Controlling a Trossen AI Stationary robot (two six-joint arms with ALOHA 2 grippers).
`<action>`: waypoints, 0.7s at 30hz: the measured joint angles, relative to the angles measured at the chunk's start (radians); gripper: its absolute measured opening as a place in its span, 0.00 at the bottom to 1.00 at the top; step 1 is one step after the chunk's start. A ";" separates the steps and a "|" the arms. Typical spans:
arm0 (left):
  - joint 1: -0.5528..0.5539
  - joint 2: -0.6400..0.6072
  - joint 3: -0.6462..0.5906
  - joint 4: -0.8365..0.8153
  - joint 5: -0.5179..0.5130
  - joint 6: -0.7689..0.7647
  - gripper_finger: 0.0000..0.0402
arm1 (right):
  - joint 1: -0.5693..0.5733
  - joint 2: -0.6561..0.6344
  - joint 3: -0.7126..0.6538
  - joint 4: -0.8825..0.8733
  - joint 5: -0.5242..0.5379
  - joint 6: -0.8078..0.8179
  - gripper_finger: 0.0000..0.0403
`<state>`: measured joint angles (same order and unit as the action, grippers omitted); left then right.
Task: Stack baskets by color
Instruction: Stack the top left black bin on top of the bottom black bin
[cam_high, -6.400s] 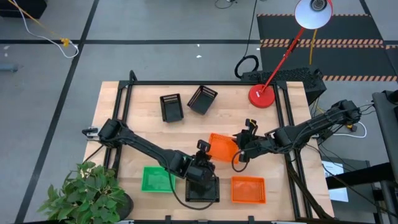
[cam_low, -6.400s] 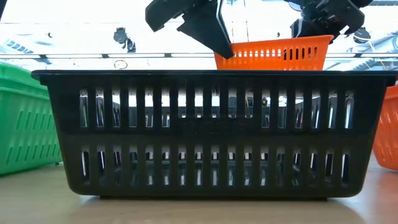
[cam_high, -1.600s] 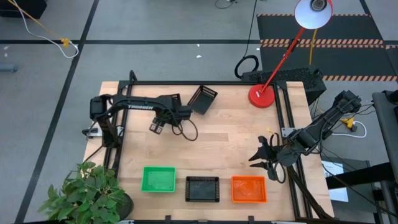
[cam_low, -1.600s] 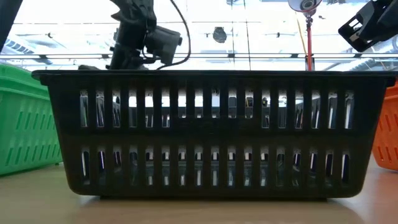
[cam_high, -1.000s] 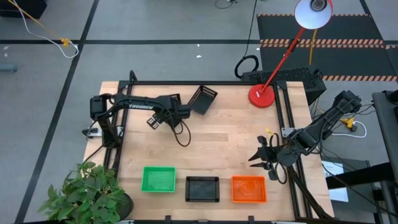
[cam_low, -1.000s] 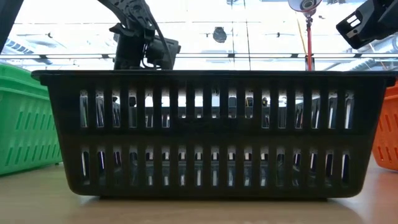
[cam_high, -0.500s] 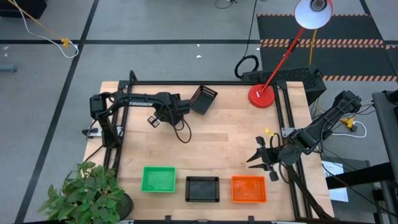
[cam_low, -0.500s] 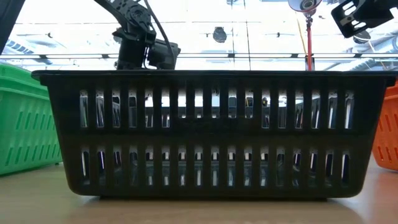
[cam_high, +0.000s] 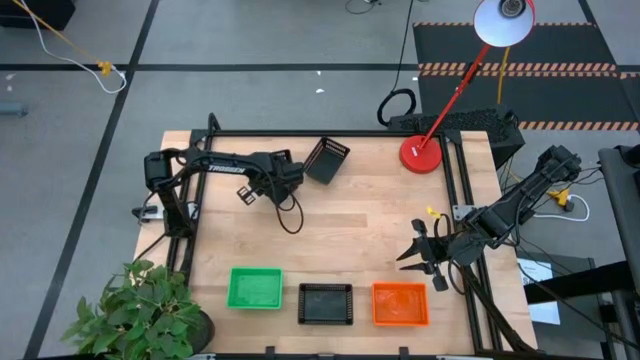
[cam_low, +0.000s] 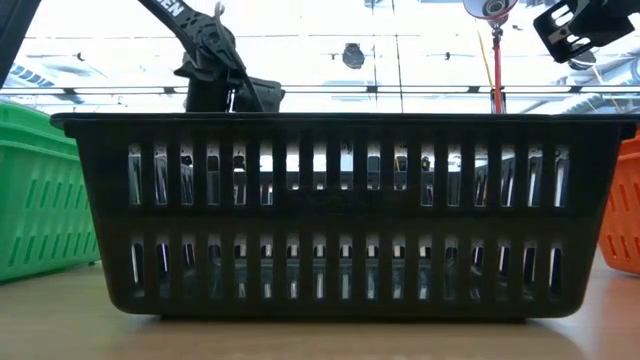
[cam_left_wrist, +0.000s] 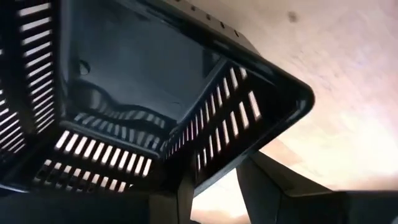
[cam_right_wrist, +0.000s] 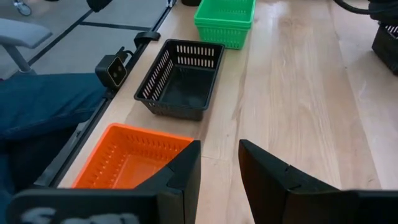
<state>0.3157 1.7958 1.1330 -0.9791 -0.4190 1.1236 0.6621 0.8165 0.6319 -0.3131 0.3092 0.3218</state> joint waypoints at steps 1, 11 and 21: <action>0.000 0.000 -0.002 0.008 -0.001 0.000 0.27 | 0.000 0.000 0.000 -0.001 0.000 0.007 0.26; -0.066 0.000 0.018 -0.023 -0.057 -0.169 0.04 | 0.000 0.000 0.000 -0.006 0.001 0.002 0.26; -0.281 0.000 0.180 -0.093 -0.061 -0.552 0.03 | -0.001 0.000 0.000 -0.003 0.126 -0.005 0.26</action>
<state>0.0345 1.7958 1.3132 -1.0719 -0.4805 0.5716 0.6611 0.8162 0.6319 -0.3157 0.4352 0.3166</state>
